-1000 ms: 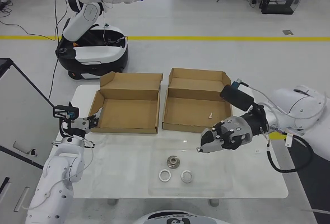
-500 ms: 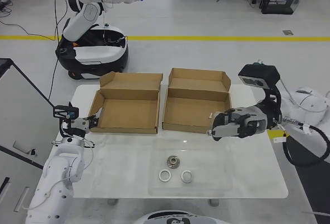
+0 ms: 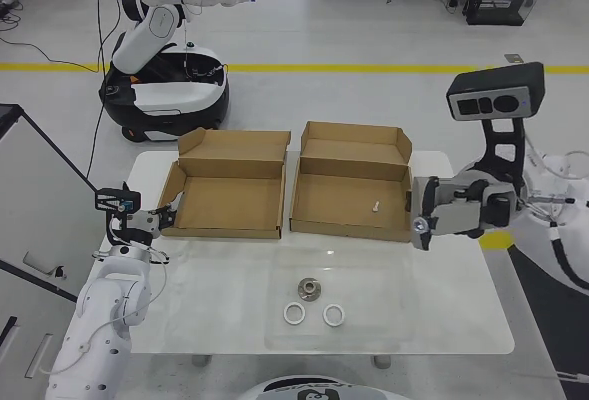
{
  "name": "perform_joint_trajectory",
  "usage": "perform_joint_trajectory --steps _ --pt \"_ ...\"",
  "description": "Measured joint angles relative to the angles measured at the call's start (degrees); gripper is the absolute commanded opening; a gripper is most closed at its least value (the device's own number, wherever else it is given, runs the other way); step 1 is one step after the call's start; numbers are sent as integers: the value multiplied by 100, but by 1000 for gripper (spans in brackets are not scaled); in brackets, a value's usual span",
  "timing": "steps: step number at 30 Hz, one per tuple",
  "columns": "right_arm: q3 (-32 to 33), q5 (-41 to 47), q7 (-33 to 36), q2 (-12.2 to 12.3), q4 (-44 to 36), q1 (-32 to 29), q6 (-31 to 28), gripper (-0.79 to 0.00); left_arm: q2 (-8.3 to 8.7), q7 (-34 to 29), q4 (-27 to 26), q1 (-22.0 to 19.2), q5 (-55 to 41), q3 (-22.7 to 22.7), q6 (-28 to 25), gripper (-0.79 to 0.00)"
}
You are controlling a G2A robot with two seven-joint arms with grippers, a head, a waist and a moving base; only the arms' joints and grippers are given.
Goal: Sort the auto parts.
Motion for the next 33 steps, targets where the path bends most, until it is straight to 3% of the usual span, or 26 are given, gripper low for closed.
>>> perform_joint_trajectory --steps 15,26,33 --pt "24 14 -69 -14 -59 -37 20 -785 0 0 0 0 0 0 0 0" --pt "25 526 -53 -492 -344 -77 -49 -785 0 0 0 0 0 0 0 0" --pt "20 517 -52 -503 -327 -70 -49 -785 0 0 0 0 0 0 0 0"
